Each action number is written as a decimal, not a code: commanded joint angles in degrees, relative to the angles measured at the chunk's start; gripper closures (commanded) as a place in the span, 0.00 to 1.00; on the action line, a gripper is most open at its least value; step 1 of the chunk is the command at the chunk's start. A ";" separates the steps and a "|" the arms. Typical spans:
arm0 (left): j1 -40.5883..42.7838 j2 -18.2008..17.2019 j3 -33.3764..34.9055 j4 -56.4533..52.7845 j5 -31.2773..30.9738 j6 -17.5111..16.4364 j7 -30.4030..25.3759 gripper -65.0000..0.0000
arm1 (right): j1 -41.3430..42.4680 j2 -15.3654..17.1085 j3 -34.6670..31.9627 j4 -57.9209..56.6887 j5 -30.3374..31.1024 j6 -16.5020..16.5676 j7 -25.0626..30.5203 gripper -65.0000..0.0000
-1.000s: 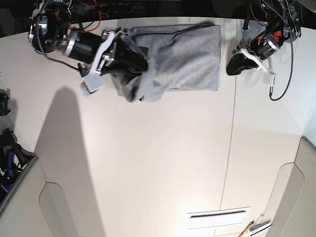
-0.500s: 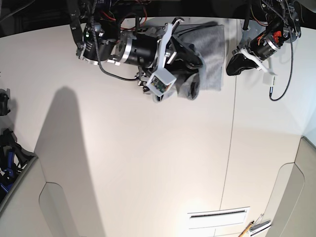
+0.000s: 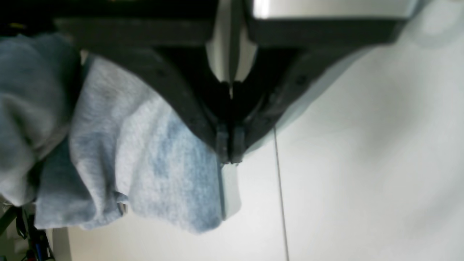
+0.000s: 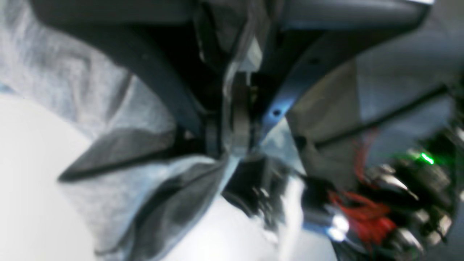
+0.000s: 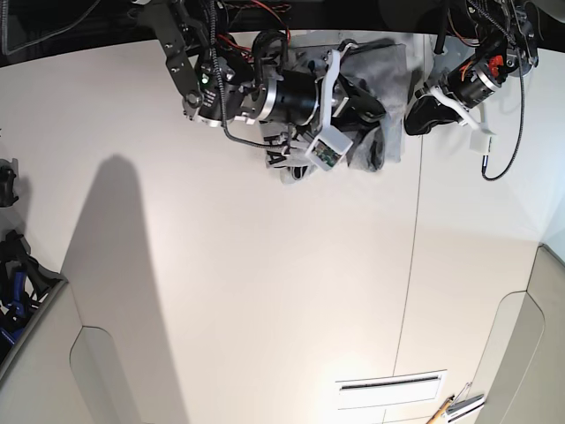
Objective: Fold the T-shirt properly
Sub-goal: 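Grasp the folded bundle with the right gripper and lift it, then carry the bundle with the right gripper toward the table corner and lower it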
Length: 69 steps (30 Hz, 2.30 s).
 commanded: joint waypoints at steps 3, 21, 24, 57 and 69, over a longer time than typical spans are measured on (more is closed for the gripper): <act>0.33 -0.46 0.17 0.11 1.97 0.80 1.75 1.00 | 0.72 -2.19 -0.42 0.96 4.15 0.44 1.70 0.70; 0.31 -0.61 -0.15 0.26 -1.95 0.80 1.81 1.00 | 10.78 -3.65 0.55 1.11 2.80 0.42 -5.92 0.64; 0.26 -1.05 -3.37 2.54 -8.68 0.80 1.70 1.00 | 12.11 -3.58 0.57 1.09 2.73 0.50 -10.80 0.67; 0.52 -2.82 -18.27 13.94 -9.94 0.80 3.30 1.00 | 15.82 8.26 -16.68 -7.54 -14.47 2.99 -4.20 1.00; 0.52 -1.09 -18.25 13.94 -9.94 0.80 3.30 1.00 | 15.52 8.15 -14.58 -25.86 -16.20 -3.41 -0.31 1.00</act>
